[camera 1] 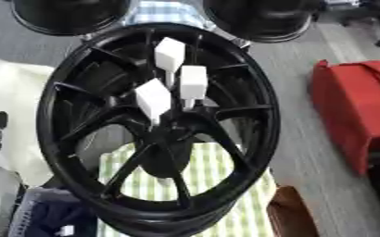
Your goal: Pull the pin out of the wheel hub.
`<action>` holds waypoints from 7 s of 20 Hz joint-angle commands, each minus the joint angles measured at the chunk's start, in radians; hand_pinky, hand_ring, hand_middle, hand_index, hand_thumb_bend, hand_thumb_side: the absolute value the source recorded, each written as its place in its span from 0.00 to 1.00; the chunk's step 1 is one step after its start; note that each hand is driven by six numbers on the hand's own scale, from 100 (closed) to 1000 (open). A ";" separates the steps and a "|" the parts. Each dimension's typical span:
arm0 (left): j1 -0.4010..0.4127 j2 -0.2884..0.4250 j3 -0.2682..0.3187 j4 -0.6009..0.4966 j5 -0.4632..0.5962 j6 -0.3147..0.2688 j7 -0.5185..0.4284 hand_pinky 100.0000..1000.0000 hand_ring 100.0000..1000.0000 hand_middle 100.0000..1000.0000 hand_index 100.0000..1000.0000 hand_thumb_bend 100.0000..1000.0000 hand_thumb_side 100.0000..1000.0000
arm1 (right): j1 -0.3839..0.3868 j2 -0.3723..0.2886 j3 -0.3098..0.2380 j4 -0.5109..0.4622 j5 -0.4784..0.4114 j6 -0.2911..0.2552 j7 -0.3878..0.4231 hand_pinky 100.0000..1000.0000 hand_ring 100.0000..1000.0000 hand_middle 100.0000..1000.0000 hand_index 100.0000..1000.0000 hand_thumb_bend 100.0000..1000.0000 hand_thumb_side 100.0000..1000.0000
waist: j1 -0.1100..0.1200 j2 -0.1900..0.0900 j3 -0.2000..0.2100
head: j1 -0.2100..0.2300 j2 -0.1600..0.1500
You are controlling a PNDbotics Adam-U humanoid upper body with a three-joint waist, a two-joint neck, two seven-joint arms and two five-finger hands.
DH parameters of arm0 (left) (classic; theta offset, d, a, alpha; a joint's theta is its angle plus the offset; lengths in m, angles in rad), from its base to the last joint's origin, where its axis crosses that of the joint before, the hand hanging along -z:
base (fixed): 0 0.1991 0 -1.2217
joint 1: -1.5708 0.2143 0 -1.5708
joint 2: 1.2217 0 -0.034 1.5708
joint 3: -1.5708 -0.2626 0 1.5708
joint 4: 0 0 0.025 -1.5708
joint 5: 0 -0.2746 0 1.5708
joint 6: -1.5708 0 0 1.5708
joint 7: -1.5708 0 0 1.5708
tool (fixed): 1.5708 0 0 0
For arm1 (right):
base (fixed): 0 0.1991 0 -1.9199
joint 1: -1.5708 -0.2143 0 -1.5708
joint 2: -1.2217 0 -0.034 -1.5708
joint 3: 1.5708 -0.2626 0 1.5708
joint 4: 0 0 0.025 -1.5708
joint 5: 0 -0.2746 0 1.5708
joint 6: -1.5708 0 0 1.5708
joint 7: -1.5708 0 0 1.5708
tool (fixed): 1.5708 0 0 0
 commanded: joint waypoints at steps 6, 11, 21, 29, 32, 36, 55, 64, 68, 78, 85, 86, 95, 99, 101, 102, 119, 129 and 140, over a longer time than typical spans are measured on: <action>-0.001 0.033 0.001 0.020 -0.031 -0.004 0.008 0.82 0.60 0.53 0.71 0.75 0.41 | -0.017 0.186 0.004 0.064 0.121 0.129 -0.048 0.70 0.70 0.66 0.74 0.48 0.38 | -0.008 -0.046 0.001 | -0.041 0.009; -0.014 0.024 -0.005 0.040 -0.032 -0.002 0.008 0.82 0.60 0.53 0.71 0.74 0.41 | 0.002 0.240 0.035 0.063 0.208 0.213 -0.090 0.71 0.71 0.67 0.75 0.48 0.39 | -0.013 -0.061 0.016 | -0.059 0.014; -0.027 0.018 -0.013 0.056 -0.013 -0.005 0.003 0.82 0.60 0.53 0.71 0.74 0.41 | 0.071 0.296 0.051 0.035 0.328 0.243 -0.023 0.70 0.71 0.67 0.77 0.50 0.41 | -0.012 -0.061 0.029 | -0.068 0.014; -0.029 0.019 -0.015 0.052 -0.005 -0.006 0.001 0.82 0.60 0.53 0.71 0.74 0.41 | 0.091 0.302 0.060 -0.019 0.313 0.270 0.023 0.69 0.71 0.67 0.79 0.46 0.44 | -0.007 -0.051 0.031 | -0.066 0.014; -0.029 0.019 -0.015 0.052 -0.004 -0.006 0.000 0.82 0.60 0.53 0.71 0.74 0.41 | 0.090 0.298 0.063 -0.051 0.288 0.294 0.032 0.69 0.71 0.67 0.79 0.44 0.44 | -0.006 -0.049 0.031 | -0.062 0.014; -0.028 0.019 -0.016 0.052 -0.004 -0.005 -0.002 0.82 0.60 0.53 0.71 0.74 0.42 | 0.082 0.291 0.059 -0.085 0.266 0.316 0.034 0.67 0.70 0.65 0.78 0.37 0.42 | -0.006 -0.049 0.030 | -0.067 0.014; -0.035 0.019 -0.019 0.050 0.001 -0.005 -0.012 0.82 0.61 0.53 0.71 0.73 0.42 | 0.140 0.273 0.100 -0.131 0.248 0.342 0.108 0.68 0.70 0.65 0.74 0.47 0.34 | -0.003 -0.038 0.037 | -0.075 0.014; -0.041 0.015 -0.023 0.049 0.002 -0.004 -0.016 0.82 0.61 0.53 0.71 0.73 0.42 | 0.152 0.279 0.113 -0.110 0.275 0.329 0.096 0.67 0.69 0.64 0.72 0.46 0.33 | -0.003 -0.034 0.046 | -0.079 0.014; -0.045 0.012 -0.024 0.048 0.002 -0.004 -0.017 0.82 0.61 0.53 0.71 0.73 0.42 | 0.153 0.281 0.121 -0.105 0.274 0.330 0.091 0.67 0.69 0.63 0.71 0.46 0.32 | -0.002 -0.031 0.051 | -0.081 0.014; -0.051 0.009 -0.027 0.047 0.003 -0.003 -0.019 0.83 0.61 0.53 0.71 0.72 0.42 | 0.158 0.284 0.136 -0.076 0.297 0.320 0.084 0.68 0.68 0.62 0.71 0.45 0.30 | 0.001 -0.026 0.057 | -0.089 0.014; -0.052 0.008 -0.027 0.046 0.002 -0.003 -0.020 0.83 0.61 0.53 0.71 0.72 0.43 | 0.157 0.286 0.132 -0.074 0.285 0.334 0.068 0.66 0.66 0.58 0.68 0.38 0.26 | 0.003 -0.025 0.058 | -0.093 0.014; -0.053 0.008 -0.027 0.047 0.002 -0.002 -0.020 0.83 0.61 0.53 0.71 0.72 0.43 | 0.156 0.286 0.130 -0.076 0.279 0.341 0.063 0.65 0.66 0.57 0.68 0.35 0.26 | 0.003 -0.025 0.058 | -0.094 0.014; -0.055 0.008 -0.028 0.048 0.004 -0.002 -0.019 0.83 0.61 0.54 0.71 0.72 0.43 | 0.158 0.289 0.129 -0.088 0.184 0.428 0.002 0.62 0.58 0.45 0.58 0.12 0.17 | 0.003 -0.024 0.060 | -0.099 0.014; -0.055 0.008 -0.028 0.049 0.005 -0.002 -0.018 0.83 0.61 0.54 0.71 0.72 0.43 | 0.157 0.284 0.127 -0.102 0.137 0.453 -0.014 0.61 0.56 0.40 0.52 0.06 0.10 | 0.003 -0.025 0.060 | -0.099 0.014; -0.055 0.008 -0.028 0.049 0.005 -0.001 -0.018 0.83 0.61 0.54 0.71 0.72 0.43 | 0.151 0.278 0.122 -0.109 0.123 0.457 -0.020 0.60 0.55 0.38 0.50 0.05 0.09 | 0.003 -0.026 0.060 | -0.100 0.014; -0.054 0.008 -0.028 0.049 0.005 -0.001 -0.018 0.83 0.61 0.54 0.71 0.72 0.43 | 0.147 0.274 0.117 -0.113 0.117 0.459 -0.024 0.60 0.55 0.37 0.50 0.05 0.08 | 0.003 -0.026 0.060 | -0.100 0.014; -0.036 0.014 -0.016 0.053 0.006 -0.002 -0.006 0.83 0.61 0.53 0.71 0.71 0.43 | 0.055 0.019 -0.163 -0.123 -0.132 0.583 -0.145 0.56 0.51 0.35 0.48 0.00 0.06 | 0.000 -0.038 0.031 | -0.079 0.014; -0.028 0.025 0.024 0.041 0.020 -0.013 0.036 0.83 0.61 0.53 0.71 0.71 0.43 | 0.291 -0.248 -0.430 -0.053 -0.161 0.596 -0.309 0.58 0.54 0.40 0.53 0.00 0.00 | 0.020 -0.005 -0.031 | 0.027 0.012; -0.038 0.012 0.017 0.028 0.033 -0.016 0.033 0.83 0.61 0.53 0.71 0.71 0.43 | 1.025 -0.067 -0.705 -0.192 -0.105 0.361 -0.719 0.70 0.77 0.79 0.83 0.26 0.50 | 0.050 0.012 0.007 | 0.019 0.001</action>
